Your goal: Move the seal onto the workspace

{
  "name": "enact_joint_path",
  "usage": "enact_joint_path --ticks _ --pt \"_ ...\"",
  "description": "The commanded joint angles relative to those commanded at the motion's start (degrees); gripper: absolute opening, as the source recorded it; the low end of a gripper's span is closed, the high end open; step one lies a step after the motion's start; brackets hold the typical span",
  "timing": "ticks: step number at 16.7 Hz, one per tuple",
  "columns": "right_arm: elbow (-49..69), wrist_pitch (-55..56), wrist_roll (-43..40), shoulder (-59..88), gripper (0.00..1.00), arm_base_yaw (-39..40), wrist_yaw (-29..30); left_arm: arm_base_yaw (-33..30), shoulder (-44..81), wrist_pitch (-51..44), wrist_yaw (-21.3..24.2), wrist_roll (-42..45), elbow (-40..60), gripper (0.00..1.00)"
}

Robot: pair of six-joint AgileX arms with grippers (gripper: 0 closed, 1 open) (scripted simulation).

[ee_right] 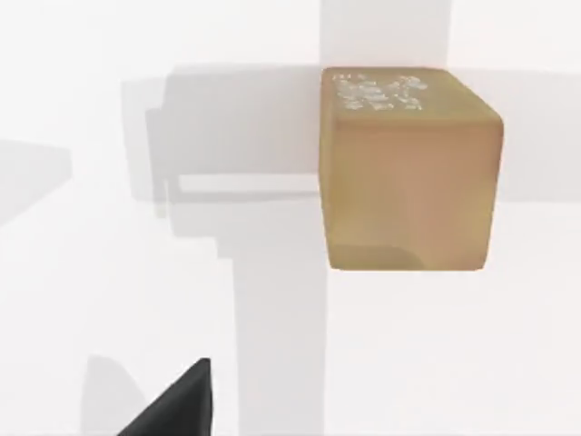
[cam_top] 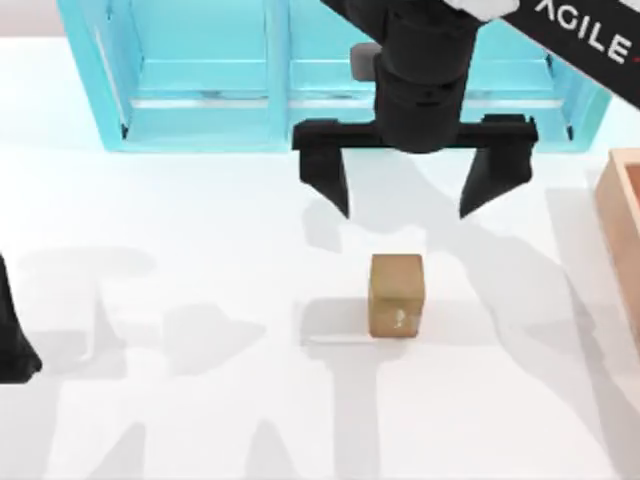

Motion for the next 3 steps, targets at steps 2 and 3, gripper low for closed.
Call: enact_joint_path --ticks 2,3 --pt "2.1 -2.1 -0.1 -0.4 1.00 -0.2 0.0 0.0 0.0 0.0 0.0 0.0 0.0 1.00" --pt "2.2 -2.2 -0.1 -0.4 1.00 -0.2 0.1 0.0 0.0 0.0 0.0 0.0 0.0 1.00"
